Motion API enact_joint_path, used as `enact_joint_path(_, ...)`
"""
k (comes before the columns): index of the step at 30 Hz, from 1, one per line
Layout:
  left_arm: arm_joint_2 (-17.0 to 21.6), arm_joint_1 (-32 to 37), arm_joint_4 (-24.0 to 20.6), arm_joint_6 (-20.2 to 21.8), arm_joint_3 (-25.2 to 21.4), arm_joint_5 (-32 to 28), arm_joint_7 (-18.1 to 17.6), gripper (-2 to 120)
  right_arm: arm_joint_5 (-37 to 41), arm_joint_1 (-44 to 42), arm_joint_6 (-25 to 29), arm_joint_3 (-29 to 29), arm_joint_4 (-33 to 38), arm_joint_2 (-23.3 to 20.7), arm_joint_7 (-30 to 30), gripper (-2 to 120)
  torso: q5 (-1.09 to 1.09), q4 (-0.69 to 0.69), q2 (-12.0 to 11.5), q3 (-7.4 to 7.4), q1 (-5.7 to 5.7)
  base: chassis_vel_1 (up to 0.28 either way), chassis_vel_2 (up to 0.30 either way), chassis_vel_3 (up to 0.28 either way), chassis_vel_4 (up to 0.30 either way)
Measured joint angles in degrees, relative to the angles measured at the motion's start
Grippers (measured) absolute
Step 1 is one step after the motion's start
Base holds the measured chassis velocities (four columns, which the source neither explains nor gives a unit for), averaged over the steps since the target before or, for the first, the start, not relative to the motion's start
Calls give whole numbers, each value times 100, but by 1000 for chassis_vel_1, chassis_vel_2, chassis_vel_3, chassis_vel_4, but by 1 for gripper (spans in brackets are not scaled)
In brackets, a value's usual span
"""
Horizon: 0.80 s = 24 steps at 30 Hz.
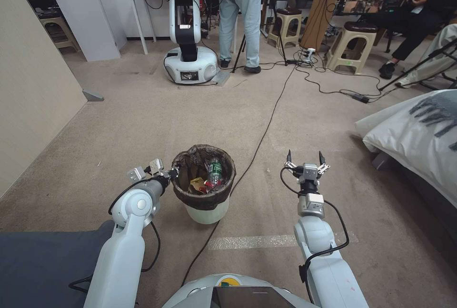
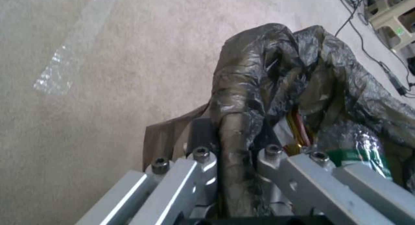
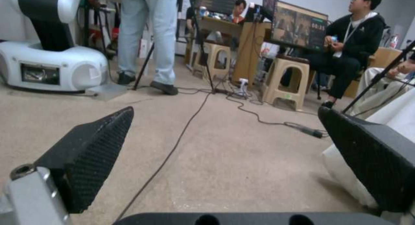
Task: Pick up the trash bin, then pick up the garbage from the floor and place it into the trash bin.
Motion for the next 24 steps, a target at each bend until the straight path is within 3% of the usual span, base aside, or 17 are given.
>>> enact_joint_path(11,-53,-108,668,-1,-163,10,218,5,-13,-1,0,-2,-11,18,4,100,-1,1,0,0,0,0,0,0,0)
enact_joint_path(24,69,-186,957,-151,-507,494,629,5,-25,-45,0,12,-22,-7,1,100,-1,0,0,0,0,0,0,0,0)
